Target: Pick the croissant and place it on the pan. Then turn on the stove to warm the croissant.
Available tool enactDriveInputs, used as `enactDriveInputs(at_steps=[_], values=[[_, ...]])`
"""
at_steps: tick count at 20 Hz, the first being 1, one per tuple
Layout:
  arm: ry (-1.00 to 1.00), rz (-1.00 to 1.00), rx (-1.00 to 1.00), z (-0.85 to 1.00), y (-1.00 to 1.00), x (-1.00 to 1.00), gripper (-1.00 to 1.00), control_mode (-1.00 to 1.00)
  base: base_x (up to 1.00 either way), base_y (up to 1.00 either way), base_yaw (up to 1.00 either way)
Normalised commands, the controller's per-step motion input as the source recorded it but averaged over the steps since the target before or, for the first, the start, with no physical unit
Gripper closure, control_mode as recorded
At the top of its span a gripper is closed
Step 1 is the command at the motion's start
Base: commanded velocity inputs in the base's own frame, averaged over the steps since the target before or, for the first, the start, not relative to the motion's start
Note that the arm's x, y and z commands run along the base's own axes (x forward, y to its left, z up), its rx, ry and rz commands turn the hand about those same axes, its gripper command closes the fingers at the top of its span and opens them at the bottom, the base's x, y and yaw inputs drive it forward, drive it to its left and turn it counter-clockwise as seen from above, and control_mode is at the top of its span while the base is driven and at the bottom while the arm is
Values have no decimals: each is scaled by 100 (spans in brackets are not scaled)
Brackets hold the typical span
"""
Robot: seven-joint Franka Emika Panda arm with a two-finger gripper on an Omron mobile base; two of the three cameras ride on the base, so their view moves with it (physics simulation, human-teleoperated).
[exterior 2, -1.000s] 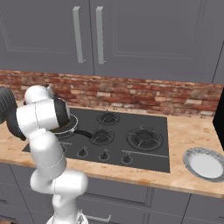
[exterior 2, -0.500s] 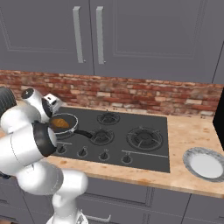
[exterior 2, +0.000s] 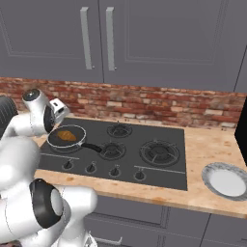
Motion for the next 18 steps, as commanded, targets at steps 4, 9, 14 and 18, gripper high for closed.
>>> enactDriveInputs(at_steps=[4, 9, 14, 18], values=[[15, -19, 6, 37, -16, -71, -100, -100, 0, 0, 0], [7, -30, 5, 9, -9, -61, -100, -100, 0, 0, 0], [3, -22, 2, 0, -3, -41, -100, -100, 0, 0, 0], [0, -15, 3, 0, -13, -29, -100, -100, 0, 0, 0]])
